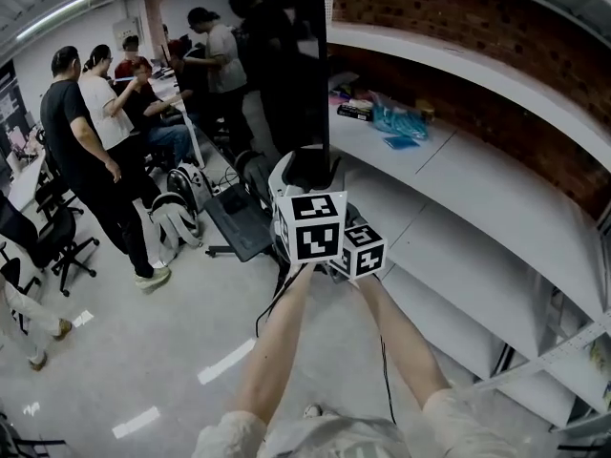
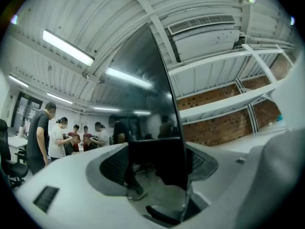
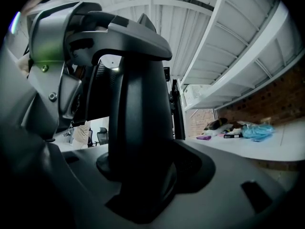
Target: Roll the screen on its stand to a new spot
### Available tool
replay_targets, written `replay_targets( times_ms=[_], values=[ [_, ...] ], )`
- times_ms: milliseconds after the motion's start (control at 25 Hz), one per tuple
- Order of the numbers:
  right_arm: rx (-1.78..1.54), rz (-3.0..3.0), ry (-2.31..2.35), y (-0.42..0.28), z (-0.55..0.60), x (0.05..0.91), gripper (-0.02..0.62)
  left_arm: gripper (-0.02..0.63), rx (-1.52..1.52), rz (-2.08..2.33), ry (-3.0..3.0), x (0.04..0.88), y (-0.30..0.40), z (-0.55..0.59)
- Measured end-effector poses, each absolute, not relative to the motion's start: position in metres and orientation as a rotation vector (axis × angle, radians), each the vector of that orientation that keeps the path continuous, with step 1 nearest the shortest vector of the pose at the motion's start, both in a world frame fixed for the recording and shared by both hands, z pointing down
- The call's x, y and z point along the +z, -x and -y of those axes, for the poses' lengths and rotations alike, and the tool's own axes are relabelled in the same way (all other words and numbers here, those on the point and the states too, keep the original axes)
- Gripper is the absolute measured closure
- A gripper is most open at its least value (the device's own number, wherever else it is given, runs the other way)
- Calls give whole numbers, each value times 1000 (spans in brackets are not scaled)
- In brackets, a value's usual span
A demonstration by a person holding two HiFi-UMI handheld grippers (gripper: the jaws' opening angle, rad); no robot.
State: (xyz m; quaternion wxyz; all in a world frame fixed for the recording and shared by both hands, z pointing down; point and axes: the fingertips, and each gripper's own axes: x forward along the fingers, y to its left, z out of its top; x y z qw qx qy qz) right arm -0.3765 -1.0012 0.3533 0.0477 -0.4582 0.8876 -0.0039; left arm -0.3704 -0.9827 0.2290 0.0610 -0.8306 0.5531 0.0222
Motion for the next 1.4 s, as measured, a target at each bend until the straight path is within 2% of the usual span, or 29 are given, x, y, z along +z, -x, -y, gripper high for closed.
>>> replay_targets(
  times_ms=[600,960,1400],
  values=[
    [-6,-2676,1420,370,944,353,360,284,120,-1626,2556,228,364,925],
    [1,-2697,1371,357,885,352,347,318,176,-1658,2559,228,351,867],
    [11,-2708,1371,277,823,353,347,333,182,-1648,2560,228,270,803]
  ],
)
